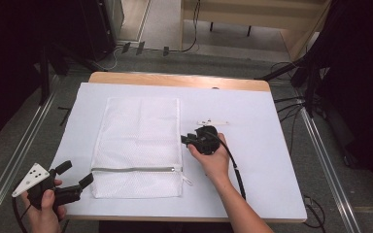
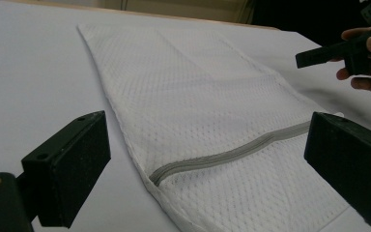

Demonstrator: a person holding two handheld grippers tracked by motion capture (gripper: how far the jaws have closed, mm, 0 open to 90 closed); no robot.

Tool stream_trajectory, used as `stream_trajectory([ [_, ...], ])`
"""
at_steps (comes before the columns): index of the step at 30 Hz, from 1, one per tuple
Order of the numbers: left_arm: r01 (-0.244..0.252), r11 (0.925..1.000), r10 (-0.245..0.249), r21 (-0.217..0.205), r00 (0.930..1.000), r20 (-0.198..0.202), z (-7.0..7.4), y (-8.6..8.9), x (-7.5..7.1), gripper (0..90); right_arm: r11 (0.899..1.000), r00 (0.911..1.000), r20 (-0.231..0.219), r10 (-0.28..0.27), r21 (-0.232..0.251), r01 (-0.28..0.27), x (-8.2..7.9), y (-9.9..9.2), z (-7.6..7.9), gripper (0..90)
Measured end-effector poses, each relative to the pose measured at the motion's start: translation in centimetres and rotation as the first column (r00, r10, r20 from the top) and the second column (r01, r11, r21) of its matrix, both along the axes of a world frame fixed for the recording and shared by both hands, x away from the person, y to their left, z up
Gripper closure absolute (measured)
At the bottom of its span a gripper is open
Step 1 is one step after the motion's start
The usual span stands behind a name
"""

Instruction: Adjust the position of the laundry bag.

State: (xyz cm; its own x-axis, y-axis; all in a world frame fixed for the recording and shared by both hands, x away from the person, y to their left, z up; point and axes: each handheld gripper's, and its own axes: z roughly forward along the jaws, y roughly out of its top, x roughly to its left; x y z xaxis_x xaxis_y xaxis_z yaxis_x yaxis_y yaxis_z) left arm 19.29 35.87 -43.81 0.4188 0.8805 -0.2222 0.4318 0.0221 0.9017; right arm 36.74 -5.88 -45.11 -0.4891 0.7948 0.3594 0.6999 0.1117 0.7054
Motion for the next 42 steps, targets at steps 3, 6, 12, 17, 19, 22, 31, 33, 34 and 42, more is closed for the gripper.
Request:
stream_trajectory([
  [3, 0.002, 1.0, -0.002, -0.002, 1.0, 0.0, 0.0, 0.0, 0.0, 2.5, 1.0, 0.9998, -0.021, 0.004, -0.002, -0.004, 0.3, 0.6, -0.1, 65.6],
  [6, 0.003, 1.0, -0.003, -0.002, 1.0, -0.001, 0.0, 0.0, 0.0, 2.4, 1.0, 0.9983, -0.058, -0.005, 0.0, 0.005, 1.3, 1.6, -0.6, 64.7],
  [12, 0.001, 1.0, -0.001, -0.007, 1.0, -0.007, -0.1, 0.1, 0.1, 2.5, 1.0, 0.995, -0.099, -0.014, -0.02, 0.012, 2.0, 2.7, -0.7, 63.5],
  [17, 0.013, 0.9999, -0.013, -0.001, 0.9999, -0.01, -0.2, 0.0, 0.1, 2.5, 0.998, 0.9864, -0.157, -0.047, -0.048, 0.04, 2.4, 3.3, -0.9, 64.7],
  [19, 0.011, 0.9999, -0.011, -0.004, 0.9999, -0.009, -0.2, -0.1, 0.0, 2.5, 0.997, 0.9842, -0.167, -0.058, -0.053, 0.05, 2.4, 3.5, -1.1, 67.7],
  [22, 0.011, 0.9999, -0.011, 0.0, 0.9999, -0.013, -0.2, -0.2, 0.0, 2.5, 0.997, 0.9864, -0.156, -0.052, -0.07, 0.041, 2.2, 3.8, -1.3, 69.3],
  [31, 0.014, 0.9999, -0.014, -0.002, 0.9998, -0.017, -0.3, -0.2, 0.1, 2.5, 0.996, 0.9867, -0.154, -0.052, -0.075, 0.04, 2.0, 3.8, -1.4, 69.1],
  [33, 0.016, 0.9999, -0.016, 0.0, 0.9997, -0.019, -0.3, -0.3, 0.1, 2.5, 0.994, 0.9866, -0.151, -0.063, -0.1, 0.048, 1.9, 3.9, -1.4, 79.9],
  [34, 0.016, 0.9999, -0.017, -0.001, 0.9997, -0.019, -0.3, -0.3, 0.1, 2.5, 0.993, 0.9883, -0.142, -0.056, -0.115, 0.04, 1.9, 3.9, -1.4, 83.9],
  [42, 0.031, 0.9995, -0.031, 0.008, 0.9991, -0.028, -0.5, -0.7, 0.1, 2.5, 0.993, 0.9927, -0.115, -0.035, -0.12, 0.021, 1.1, 3.1, -1.1, 90.0],
])
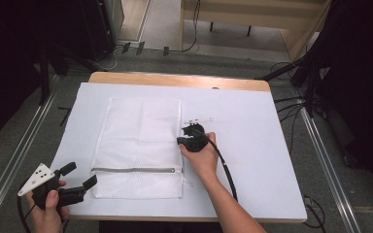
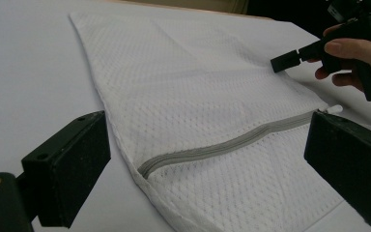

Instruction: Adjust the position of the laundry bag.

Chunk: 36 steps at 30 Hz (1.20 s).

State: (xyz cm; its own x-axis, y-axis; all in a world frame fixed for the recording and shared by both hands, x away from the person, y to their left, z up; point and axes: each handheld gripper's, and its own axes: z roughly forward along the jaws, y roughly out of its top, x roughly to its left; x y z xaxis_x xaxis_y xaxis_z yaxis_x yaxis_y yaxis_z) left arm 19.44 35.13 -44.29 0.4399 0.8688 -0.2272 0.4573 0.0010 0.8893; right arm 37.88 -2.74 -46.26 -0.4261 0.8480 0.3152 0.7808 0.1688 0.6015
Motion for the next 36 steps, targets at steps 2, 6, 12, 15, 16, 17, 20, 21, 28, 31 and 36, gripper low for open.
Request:
stream_trajectory([
  [2, 0.0, 1.0, 0.0, 0.001, 1.0, -0.002, 0.0, -0.1, 0.0, 2.5, 1.0, 1.0, 0.005, 0.004, 0.008, -0.004, -0.2, -0.6, 0.0, 90.0],
  [6, 0.007, 1.0, -0.007, 0.007, 1.0, -0.005, -0.1, -0.4, 0.0, 2.5, 1.0, 0.9999, 0.014, -0.008, 0.007, 0.007, -0.7, -2.0, -0.1, 90.0],
  [12, 0.017, 0.9998, -0.017, 0.008, 0.9997, -0.017, -0.3, -0.9, 0.0, 2.5, 1.0, 0.9994, 0.034, -0.01, -0.015, 0.01, -1.3, -4.9, -0.1, 90.0],
  [15, 0.018, 0.9998, -0.018, 0.005, 0.9997, -0.018, -0.3, -1.0, 0.0, 2.5, 1.0, 0.9989, 0.041, -0.02, -0.018, 0.021, -1.5, -5.9, 0.0, 90.0],
  [16, 0.021, 0.9998, -0.021, 0.006, 0.9995, -0.024, -0.4, -1.2, 0.0, 2.5, 0.999, 0.998, 0.053, -0.036, -0.015, 0.037, -1.5, -7.2, 0.0, 90.0],
  [17, 0.02, 0.9998, -0.02, 0.004, 0.9995, -0.024, -0.4, -1.3, 0.0, 2.5, 0.999, 0.9979, 0.051, -0.039, -0.018, 0.04, -1.5, -7.6, 0.0, 90.0],
  [20, 0.028, 0.9996, -0.028, 0.0, 0.9992, -0.029, -0.5, -1.5, 0.1, 2.5, 0.998, 0.9967, 0.05, -0.065, -0.018, 0.066, -1.2, -9.0, -0.1, 90.0],
  [21, 0.03, 0.9995, -0.03, 0.0, 0.9991, -0.031, -0.5, -1.6, 0.1, 2.5, 0.997, 0.9961, 0.049, -0.074, -0.019, 0.074, -1.0, -9.5, -0.1, 90.0],
  [28, 0.038, 0.9992, -0.038, 0.008, 0.9983, -0.045, -0.7, -2.3, 0.1, 2.5, 0.995, 0.9935, 0.077, -0.084, -0.052, 0.088, 0.3, -10.9, -0.4, 90.0],
  [31, 0.046, 0.9989, -0.046, 0.009, 0.9978, -0.047, -0.8, -2.5, 0.2, 2.5, 0.992, 0.9905, 0.094, -0.1, -0.067, 0.107, 1.0, -11.1, -0.7, 90.0],
  [36, 0.052, 0.9986, -0.051, 0.008, 0.9974, -0.051, -0.9, -2.6, 0.2, 2.5, 0.991, 0.9894, 0.087, -0.116, -0.062, 0.122, 1.4, -11.3, -1.1, 90.0],
])
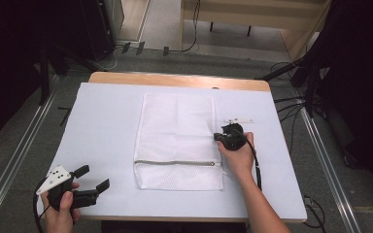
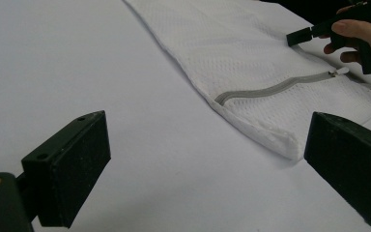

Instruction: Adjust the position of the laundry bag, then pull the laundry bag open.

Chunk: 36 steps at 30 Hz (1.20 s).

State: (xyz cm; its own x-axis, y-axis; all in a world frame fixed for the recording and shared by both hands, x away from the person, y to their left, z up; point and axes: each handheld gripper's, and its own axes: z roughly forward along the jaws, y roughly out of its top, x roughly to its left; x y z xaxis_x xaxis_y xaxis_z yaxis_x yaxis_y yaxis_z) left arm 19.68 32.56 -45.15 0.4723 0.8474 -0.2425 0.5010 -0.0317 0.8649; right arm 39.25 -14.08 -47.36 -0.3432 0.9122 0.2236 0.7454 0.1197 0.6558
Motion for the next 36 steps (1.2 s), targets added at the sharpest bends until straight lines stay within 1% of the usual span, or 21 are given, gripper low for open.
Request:
stream_trajectory([
  [1, -0.002, 1.0, 0.002, -0.001, 1.0, 0.0, 0.0, 0.0, 0.0, 2.5, 1.0, 1.0, -0.001, 0.003, 0.004, -0.003, 0.0, -0.1, 0.1, 88.8],
  [2, -0.012, 0.9999, 0.012, 0.001, 0.9999, 0.001, 0.0, 0.1, 0.0, 2.5, 1.0, 1.0, 0.002, -0.002, 0.01, 0.002, 0.0, -0.1, 0.1, 84.4],
  [3, -0.012, 0.9999, 0.012, 0.001, 0.9999, 0.001, 0.0, 0.1, 0.0, 2.5, 1.0, 1.0, 0.002, -0.002, 0.01, 0.002, 0.0, -0.1, 0.1, 84.4],
  [4, -0.022, 0.9998, 0.022, 0.003, 0.9998, 0.001, 0.0, 0.1, 0.0, 2.4, 1.0, 0.9993, 0.029, -0.023, 0.02, 0.022, -0.2, -0.4, 0.6, 71.2],
  [6, -0.031, 0.9995, 0.031, -0.001, 0.9995, 0.006, 0.0, 0.2, -0.1, 2.4, 0.998, 0.9983, 0.047, -0.034, 0.048, 0.032, -0.5, -0.7, 1.1, 64.9],
  [8, -0.032, 0.9995, 0.032, 0.001, 0.9994, 0.011, 0.1, 0.2, -0.1, 2.4, 0.998, 0.9965, 0.082, -0.018, 0.054, 0.014, -0.9, -1.0, 1.5, 58.4],
  [10, -0.032, 0.9995, 0.032, -0.001, 0.9994, 0.012, 0.2, 0.2, -0.2, 2.4, 0.999, 0.9934, 0.115, -0.002, 0.039, -0.002, -1.9, -1.5, 2.1, 54.5],
  [12, -0.033, 0.9995, 0.033, -0.002, 0.9994, 0.014, 0.2, 0.1, -0.1, 2.4, 0.998, 0.9912, 0.132, 0.008, 0.058, -0.016, -2.8, -2.2, 2.3, 51.2],
  [15, -0.03, 0.9996, 0.03, -0.002, 0.9994, 0.018, 0.3, -0.6, 0.2, 2.4, 0.996, 0.9883, 0.152, 0.012, 0.09, -0.026, -4.9, -3.7, 2.6, 49.2],
  [16, -0.03, 0.9996, 0.03, -0.002, 0.9994, 0.018, 0.3, -0.6, 0.2, 2.4, 0.996, 0.9883, 0.152, 0.012, 0.09, -0.026, -4.9, -3.7, 2.6, 49.2],
  [17, -0.014, 0.9999, 0.014, -0.001, 0.9997, 0.017, 0.4, -1.3, 0.3, 2.4, 0.993, 0.9883, 0.151, 0.02, 0.108, -0.037, -6.3, -4.6, 2.5, 47.9],
  [19, -0.003, 1.0, 0.003, 0.006, 0.9998, 0.018, 0.4, -1.8, 0.3, 2.4, 0.992, 0.9883, 0.151, 0.02, 0.117, -0.038, -6.8, -5.0, 2.5, 47.9],
  [20, 0.014, 0.9998, -0.015, 0.012, 0.9997, 0.019, 0.5, -2.5, 0.5, 2.4, 0.99, 0.9891, 0.144, 0.027, 0.134, -0.047, -8.2, -5.8, 2.2, 47.9],
  [22, 0.027, 0.9995, -0.028, 0.018, 0.9994, 0.021, 0.6, -3.4, 0.8, 2.4, 0.989, 0.9893, 0.141, 0.037, 0.139, -0.057, -9.4, -6.4, 1.8, 47.9],
  [24, 0.044, 0.9983, -0.045, 0.037, 0.9985, 0.029, 0.9, -4.5, 1.3, 2.4, 0.988, 0.9897, 0.134, 0.049, 0.138, -0.068, -10.1, -6.7, 1.4, 47.9],
  [25, 0.044, 0.9983, -0.045, 0.037, 0.9985, 0.029, 0.9, -4.5, 1.3, 2.4, 0.988, 0.9897, 0.134, 0.049, 0.138, -0.068, -10.1, -6.7, 1.4, 47.9],
  [27, 0.08, 0.9961, -0.081, 0.035, 0.9962, 0.03, 1.0, -6.5, 2.1, 2.4, 0.987, 0.9914, 0.117, 0.059, 0.142, -0.076, -10.9, -6.9, 1.1, 48.2],
  [29, 0.105, 0.9935, -0.106, 0.045, 0.994, 0.024, 1.0, -7.8, 2.4, 2.4, 0.986, 0.9912, 0.108, 0.077, 0.142, -0.092, -11.3, -6.8, 0.9, 48.1],
  [31, 0.115, 0.9921, -0.117, 0.049, 0.9929, 0.023, 1.0, -8.3, 2.6, 2.4, 0.984, 0.9912, 0.103, 0.084, 0.148, -0.099, -11.4, -6.7, 0.8, 48.1],
  [33, 0.124, 0.9917, -0.124, 0.033, 0.9922, 0.011, 1.1, -9.7, 3.2, 2.5, 0.983, 0.9897, 0.097, 0.105, 0.139, -0.118, -11.9, -6.3, 0.6, 49.0],
  [36, 0.131, 0.9913, -0.131, 0.013, 0.9914, 0.0, 1.4, -10.5, 3.8, 2.5, 0.982, 0.9877, 0.106, 0.115, 0.14, -0.129, -12.3, -5.9, 0.3, 55.5],
])
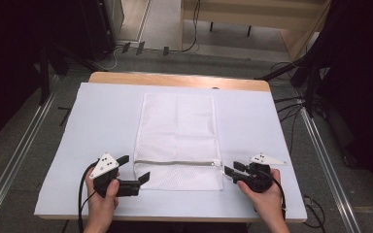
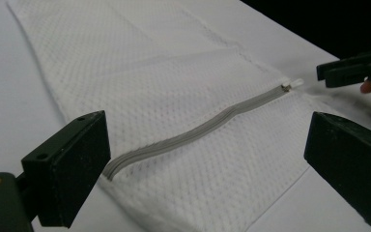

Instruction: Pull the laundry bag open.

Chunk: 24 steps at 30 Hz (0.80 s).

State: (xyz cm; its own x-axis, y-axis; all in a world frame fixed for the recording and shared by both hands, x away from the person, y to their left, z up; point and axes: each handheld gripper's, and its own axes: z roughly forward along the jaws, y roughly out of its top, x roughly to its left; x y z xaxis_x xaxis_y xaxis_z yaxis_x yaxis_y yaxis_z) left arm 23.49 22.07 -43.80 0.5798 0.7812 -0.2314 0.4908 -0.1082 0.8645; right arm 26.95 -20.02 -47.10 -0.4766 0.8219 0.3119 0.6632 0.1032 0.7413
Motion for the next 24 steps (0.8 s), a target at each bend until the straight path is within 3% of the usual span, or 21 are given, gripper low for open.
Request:
stream_trajectory([
  [3, 0.022, 0.9998, -0.022, 0.001, 0.9998, -0.002, 0.3, -1.1, 0.6, 2.5, 1.0, 0.9999, -0.01, 0.013, 0.022, -0.013, -0.1, 0.2, -0.5, 59.2],
  [7, 0.039, 0.9991, -0.039, -0.017, 0.9992, -0.006, 0.5, -2.2, 1.2, 2.5, 0.999, 0.9994, -0.016, 0.031, 0.014, -0.031, -0.3, 0.8, -0.8, 58.4],
  [8, 0.046, 0.9986, -0.046, -0.027, 0.9989, -0.009, 0.6, -2.6, 1.4, 2.5, 0.999, 0.9986, -0.002, 0.054, -0.011, -0.054, -0.5, 1.3, -1.0, 55.2],
  [11, 0.066, 0.9975, -0.066, -0.027, 0.9978, -0.008, 0.8, -3.8, 1.8, 2.5, 0.998, 0.9978, 0.014, 0.064, -0.021, -0.064, -0.6, 1.6, -1.0, 52.3],
  [12, 0.074, 0.9968, -0.074, -0.032, 0.9971, -0.016, 1.0, -4.6, 2.0, 2.5, 0.997, 0.9973, 0.042, 0.06, -0.045, -0.058, -0.6, 1.7, -1.0, 50.6],
  [15, 0.089, 0.9952, -0.09, -0.041, 0.9956, -0.026, 1.0, -5.5, 2.2, 2.5, 0.997, 0.9973, 0.035, 0.065, -0.034, -0.063, -0.6, 1.9, -1.2, 49.4],
  [18, 0.105, 0.9937, -0.107, -0.04, 0.9933, -0.043, 0.9, -6.6, 2.5, 2.5, 0.994, 0.9958, 0.039, 0.084, -0.067, -0.081, -0.7, 2.5, -1.5, 45.4],
  [20, 0.116, 0.9926, -0.118, -0.037, 0.9917, -0.052, 0.8, -7.4, 2.8, 2.5, 0.993, 0.9962, 0.057, 0.065, -0.107, -0.059, -0.6, 3.0, -1.6, 43.1],
  [24, 0.133, 0.9908, -0.134, -0.027, 0.9873, -0.085, 0.4, -9.4, 3.5, 2.5, 0.992, 0.9958, 0.059, 0.07, -0.112, -0.063, -0.5, 3.6, -1.6, 44.0],
])
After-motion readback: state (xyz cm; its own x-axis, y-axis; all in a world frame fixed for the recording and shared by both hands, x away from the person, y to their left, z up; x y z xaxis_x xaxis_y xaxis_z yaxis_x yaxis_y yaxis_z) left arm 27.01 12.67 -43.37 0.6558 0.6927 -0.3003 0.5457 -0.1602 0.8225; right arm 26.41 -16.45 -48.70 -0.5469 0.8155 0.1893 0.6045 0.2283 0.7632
